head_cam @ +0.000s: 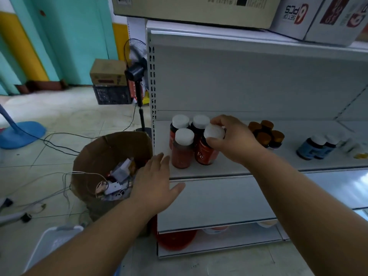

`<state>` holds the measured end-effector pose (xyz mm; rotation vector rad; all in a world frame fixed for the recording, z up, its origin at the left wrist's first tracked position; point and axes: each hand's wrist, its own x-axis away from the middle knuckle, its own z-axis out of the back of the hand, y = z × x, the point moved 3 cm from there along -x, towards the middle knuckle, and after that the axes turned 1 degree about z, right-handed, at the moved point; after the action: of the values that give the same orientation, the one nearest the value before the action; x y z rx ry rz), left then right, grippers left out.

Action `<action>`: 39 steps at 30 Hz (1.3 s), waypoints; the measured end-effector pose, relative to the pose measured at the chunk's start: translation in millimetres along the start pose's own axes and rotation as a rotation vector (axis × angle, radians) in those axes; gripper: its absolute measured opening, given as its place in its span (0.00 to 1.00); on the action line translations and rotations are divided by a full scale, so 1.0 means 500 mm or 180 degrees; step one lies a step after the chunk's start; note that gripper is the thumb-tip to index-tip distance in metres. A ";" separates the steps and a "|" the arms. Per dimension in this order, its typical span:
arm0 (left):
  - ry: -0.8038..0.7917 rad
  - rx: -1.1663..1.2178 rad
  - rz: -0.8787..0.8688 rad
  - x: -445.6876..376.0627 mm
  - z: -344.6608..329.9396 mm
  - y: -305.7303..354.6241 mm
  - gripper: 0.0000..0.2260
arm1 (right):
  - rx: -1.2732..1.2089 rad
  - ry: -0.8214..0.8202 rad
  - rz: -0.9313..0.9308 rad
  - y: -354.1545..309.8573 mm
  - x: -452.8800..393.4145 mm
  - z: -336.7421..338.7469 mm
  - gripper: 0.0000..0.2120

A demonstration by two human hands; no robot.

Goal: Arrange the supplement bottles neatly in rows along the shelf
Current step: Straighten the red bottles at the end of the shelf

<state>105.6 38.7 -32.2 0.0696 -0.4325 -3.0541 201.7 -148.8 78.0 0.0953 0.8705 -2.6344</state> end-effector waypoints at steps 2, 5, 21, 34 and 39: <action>-0.0373 -0.0349 -0.0043 -0.021 -0.025 -0.011 0.45 | 0.0199 -0.0141 0.0128 0.007 -0.018 -0.024 0.24; -0.0637 -0.0551 -0.0044 -0.048 -0.051 -0.026 0.48 | 0.0451 -0.0419 0.0203 0.016 -0.038 -0.053 0.25; -0.1008 -0.0492 0.0007 -0.060 -0.082 -0.037 0.51 | 0.1605 -0.0288 0.0539 -0.095 -0.200 -0.131 0.20; -0.0941 -0.0255 0.0041 -0.063 -0.082 -0.049 0.49 | -0.1448 0.1031 0.0713 -0.146 -0.062 -0.038 0.09; -0.0121 0.1173 -0.0073 -0.031 -0.020 -0.047 0.49 | -0.2424 0.0833 0.0244 -0.167 0.018 -0.025 0.08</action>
<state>120.4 59.4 -47.8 0.0321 -0.9968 -2.9590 162.5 -82.0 113.4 0.2664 1.8445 -2.0757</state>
